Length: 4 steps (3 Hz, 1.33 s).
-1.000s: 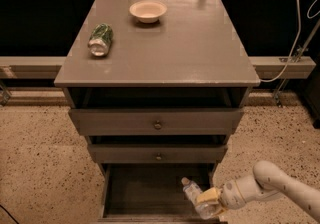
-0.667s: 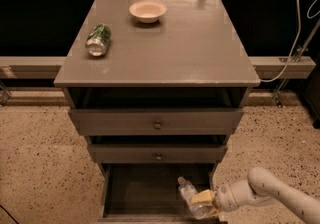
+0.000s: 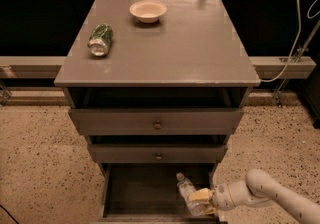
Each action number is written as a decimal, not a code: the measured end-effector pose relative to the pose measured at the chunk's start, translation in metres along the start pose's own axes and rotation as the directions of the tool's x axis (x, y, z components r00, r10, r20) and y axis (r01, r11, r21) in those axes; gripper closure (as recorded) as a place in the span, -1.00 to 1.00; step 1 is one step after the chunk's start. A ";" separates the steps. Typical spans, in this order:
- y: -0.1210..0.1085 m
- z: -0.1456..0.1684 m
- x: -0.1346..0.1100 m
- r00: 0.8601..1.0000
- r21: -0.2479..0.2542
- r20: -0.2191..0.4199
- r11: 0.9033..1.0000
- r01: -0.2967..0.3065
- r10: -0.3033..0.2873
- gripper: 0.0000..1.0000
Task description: Place blue plastic bottle into bottom drawer
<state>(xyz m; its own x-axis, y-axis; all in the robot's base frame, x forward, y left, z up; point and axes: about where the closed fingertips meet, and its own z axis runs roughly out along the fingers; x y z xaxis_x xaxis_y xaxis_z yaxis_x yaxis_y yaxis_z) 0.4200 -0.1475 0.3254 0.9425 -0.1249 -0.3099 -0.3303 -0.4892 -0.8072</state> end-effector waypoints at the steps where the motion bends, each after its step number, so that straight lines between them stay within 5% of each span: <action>1: -0.003 0.013 0.035 0.991 0.073 -0.091 0.992 0.106 -0.100 1.00; 2: 0.002 0.023 0.071 0.970 0.052 -0.166 0.981 0.186 -0.175 1.00; 4: 0.028 0.060 0.119 0.952 -0.041 -0.239 0.982 0.185 -0.190 1.00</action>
Offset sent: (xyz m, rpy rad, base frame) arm 0.1067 0.0057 -0.0590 -0.0343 -0.3785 -0.0890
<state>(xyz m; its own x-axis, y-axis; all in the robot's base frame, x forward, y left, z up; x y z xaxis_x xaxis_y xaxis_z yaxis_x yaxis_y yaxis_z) 0.5193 -0.1244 0.2357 0.9724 -0.2322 -0.0221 -0.1475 -0.5389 -0.8294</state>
